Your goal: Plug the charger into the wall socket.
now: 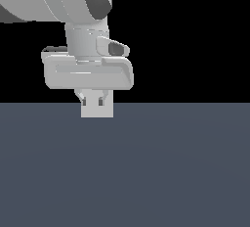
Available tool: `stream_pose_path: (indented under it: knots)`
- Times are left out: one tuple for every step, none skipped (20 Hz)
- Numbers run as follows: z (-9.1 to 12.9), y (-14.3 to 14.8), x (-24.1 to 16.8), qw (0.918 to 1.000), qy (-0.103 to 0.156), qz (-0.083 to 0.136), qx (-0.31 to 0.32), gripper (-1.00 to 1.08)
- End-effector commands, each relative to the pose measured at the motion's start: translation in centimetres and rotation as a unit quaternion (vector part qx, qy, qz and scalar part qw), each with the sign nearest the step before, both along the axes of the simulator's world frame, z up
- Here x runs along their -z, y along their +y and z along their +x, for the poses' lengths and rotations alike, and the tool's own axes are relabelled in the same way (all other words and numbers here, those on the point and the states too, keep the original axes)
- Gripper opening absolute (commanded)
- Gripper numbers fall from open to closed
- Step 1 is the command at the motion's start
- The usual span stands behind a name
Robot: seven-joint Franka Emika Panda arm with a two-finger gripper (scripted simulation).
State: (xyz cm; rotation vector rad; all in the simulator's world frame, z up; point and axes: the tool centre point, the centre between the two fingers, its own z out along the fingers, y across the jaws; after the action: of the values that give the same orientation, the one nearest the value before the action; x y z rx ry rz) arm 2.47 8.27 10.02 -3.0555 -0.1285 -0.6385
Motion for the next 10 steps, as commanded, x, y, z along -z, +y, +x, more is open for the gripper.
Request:
stream_pose_path:
  knots:
    - [0.2, 0.0, 0.0, 1.0000, 0.000, 0.000, 0.000, -1.00]
    - [0.4, 0.0, 0.0, 1.0000, 0.000, 0.000, 0.000, -1.00]
    - [0.6, 0.0, 0.0, 1.0000, 0.000, 0.000, 0.000, -1.00]
    - [0.8, 0.1, 0.0, 1.0000, 0.000, 0.000, 0.000, -1.00]
    - [1.1, 0.1, 0.0, 1.0000, 0.000, 0.000, 0.000, -1.00]
    - [1.4, 0.1, 0.0, 1.0000, 0.000, 0.000, 0.000, -1.00]
    - [1.8, 0.1, 0.0, 1.0000, 0.000, 0.000, 0.000, -1.00]
    - [2.2, 0.2, 0.0, 1.0000, 0.000, 0.000, 0.000, -1.00]
    - [2.6, 0.2, 0.0, 1.0000, 0.000, 0.000, 0.000, -1.00]
    - [3.0, 0.2, 0.0, 1.0000, 0.000, 0.000, 0.000, -1.00]
